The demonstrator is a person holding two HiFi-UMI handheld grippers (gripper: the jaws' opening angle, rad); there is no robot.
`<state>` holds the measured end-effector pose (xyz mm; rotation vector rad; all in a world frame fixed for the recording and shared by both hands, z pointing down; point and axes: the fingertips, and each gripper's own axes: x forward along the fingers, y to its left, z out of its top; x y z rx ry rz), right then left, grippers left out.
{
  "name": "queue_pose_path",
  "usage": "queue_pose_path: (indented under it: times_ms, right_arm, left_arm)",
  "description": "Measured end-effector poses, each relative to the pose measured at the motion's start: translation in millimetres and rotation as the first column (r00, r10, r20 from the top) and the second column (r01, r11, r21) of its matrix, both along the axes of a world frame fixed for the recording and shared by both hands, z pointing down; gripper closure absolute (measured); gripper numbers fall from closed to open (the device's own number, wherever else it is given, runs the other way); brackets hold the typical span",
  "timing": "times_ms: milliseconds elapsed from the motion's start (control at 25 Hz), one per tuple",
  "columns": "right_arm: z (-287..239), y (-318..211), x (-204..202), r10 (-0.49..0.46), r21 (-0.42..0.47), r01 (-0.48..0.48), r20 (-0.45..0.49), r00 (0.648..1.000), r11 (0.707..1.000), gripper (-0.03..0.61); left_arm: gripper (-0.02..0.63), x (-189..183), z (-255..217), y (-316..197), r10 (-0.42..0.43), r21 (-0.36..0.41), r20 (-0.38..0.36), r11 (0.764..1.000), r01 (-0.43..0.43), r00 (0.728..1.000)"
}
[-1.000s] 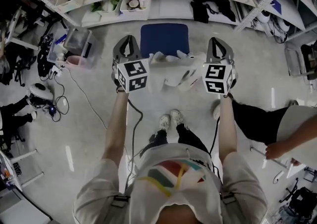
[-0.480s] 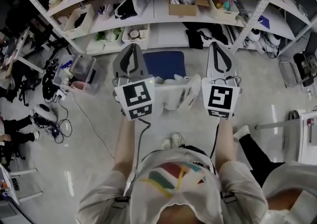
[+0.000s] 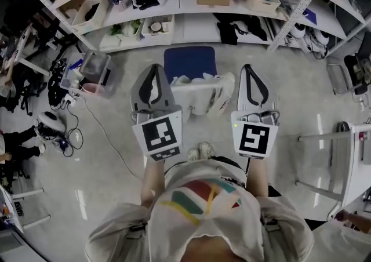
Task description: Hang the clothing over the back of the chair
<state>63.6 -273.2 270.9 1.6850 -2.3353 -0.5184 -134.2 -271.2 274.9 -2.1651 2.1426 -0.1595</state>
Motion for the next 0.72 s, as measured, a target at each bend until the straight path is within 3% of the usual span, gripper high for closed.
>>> queue_pose_path:
  times_ms: [720]
  right_arm:
    - [-8,20,6,0.001,0.005,-0.001,0.002,1.0,1.0,0.572]
  left_arm:
    - [0.595,-6,-9,16,-0.022,0.013,0.013,1.0,0.021,1.0]
